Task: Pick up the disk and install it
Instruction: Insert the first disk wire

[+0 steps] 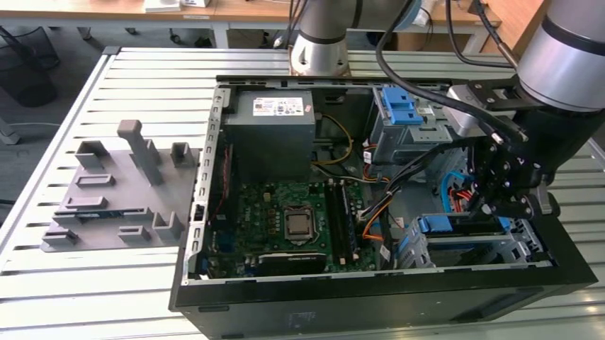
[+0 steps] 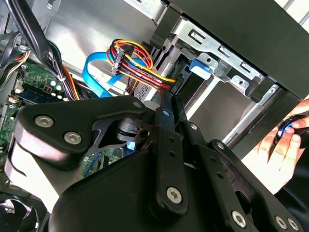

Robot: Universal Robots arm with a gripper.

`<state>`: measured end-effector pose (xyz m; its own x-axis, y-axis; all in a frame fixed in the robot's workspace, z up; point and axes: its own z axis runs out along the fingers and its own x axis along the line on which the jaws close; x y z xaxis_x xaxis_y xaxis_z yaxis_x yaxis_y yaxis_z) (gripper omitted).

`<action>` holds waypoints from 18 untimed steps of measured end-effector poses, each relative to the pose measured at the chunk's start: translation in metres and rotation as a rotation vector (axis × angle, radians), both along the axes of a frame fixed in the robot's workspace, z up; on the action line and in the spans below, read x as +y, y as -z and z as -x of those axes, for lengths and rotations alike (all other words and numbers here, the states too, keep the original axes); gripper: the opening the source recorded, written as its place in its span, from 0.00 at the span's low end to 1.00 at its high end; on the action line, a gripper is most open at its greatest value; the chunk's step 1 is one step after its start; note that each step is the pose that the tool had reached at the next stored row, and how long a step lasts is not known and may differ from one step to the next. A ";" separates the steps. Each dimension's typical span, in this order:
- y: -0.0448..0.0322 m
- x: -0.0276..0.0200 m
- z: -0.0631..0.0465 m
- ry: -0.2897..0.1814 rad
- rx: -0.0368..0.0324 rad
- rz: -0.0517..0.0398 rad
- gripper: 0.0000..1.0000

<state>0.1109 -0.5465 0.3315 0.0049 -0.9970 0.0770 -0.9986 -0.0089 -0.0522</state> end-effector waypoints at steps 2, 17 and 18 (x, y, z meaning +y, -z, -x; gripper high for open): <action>0.0001 -0.0005 0.000 0.001 0.0003 0.0000 0.16; 0.0030 -0.0025 -0.003 0.004 0.0040 -0.0018 0.16; 0.0030 -0.0025 -0.003 0.004 0.0040 -0.0018 0.16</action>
<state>0.1134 -0.5490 0.3285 0.0009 -0.9972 0.0751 -0.9988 -0.0045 -0.0482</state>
